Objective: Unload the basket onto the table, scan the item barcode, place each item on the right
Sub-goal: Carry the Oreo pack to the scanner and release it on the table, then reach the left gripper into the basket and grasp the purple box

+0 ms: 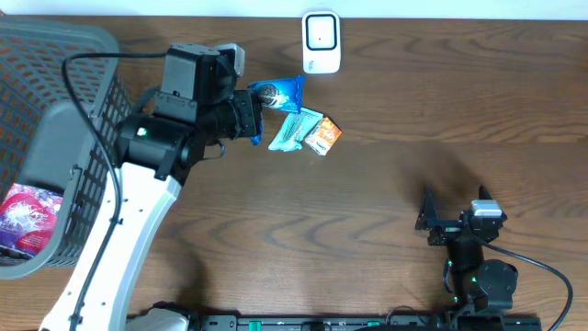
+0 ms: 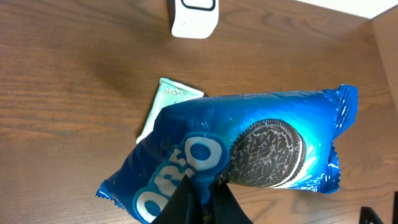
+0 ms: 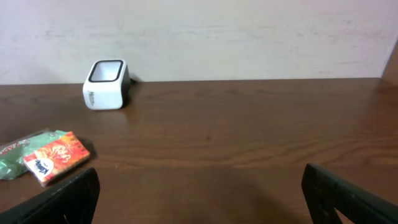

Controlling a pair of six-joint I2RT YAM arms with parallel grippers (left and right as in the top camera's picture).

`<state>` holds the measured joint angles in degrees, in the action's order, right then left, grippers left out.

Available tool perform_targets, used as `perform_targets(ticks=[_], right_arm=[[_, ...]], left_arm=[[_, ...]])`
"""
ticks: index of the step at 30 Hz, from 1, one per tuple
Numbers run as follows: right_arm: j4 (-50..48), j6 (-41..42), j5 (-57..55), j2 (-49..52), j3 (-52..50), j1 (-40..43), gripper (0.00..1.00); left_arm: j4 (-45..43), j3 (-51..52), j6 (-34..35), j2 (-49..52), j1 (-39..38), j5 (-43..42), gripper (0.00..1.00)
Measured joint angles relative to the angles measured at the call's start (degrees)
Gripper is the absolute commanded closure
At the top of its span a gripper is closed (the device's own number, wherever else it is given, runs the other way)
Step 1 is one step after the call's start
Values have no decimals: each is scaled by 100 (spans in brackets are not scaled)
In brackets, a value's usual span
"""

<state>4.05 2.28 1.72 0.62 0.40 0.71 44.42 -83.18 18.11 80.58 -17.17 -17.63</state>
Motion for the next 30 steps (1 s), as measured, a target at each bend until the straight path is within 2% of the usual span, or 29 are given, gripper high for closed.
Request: perform_targets(ticks=[6, 7, 11, 17, 24, 30], right_arm=[[0, 0, 0, 0, 0, -2, 1], [0, 0, 0, 0, 0, 0, 1], [0, 0, 0, 0, 0, 0, 1], [0, 0, 0, 2, 0, 0, 1], [0, 0, 0, 0, 0, -2, 1], [-2, 0, 0, 0, 0, 0, 1]], left_arm=[[-17, 0, 0, 306, -15, 0, 93], [-37, 0, 0, 361, -17, 0, 90], [-149, -2, 4, 570, -20, -4, 59], [-529, -2, -15, 619, -20, -4, 38], [-852, -2, -15, 612, 160, -4, 36], [-1080, 0, -15, 249, 970, -24, 36]])
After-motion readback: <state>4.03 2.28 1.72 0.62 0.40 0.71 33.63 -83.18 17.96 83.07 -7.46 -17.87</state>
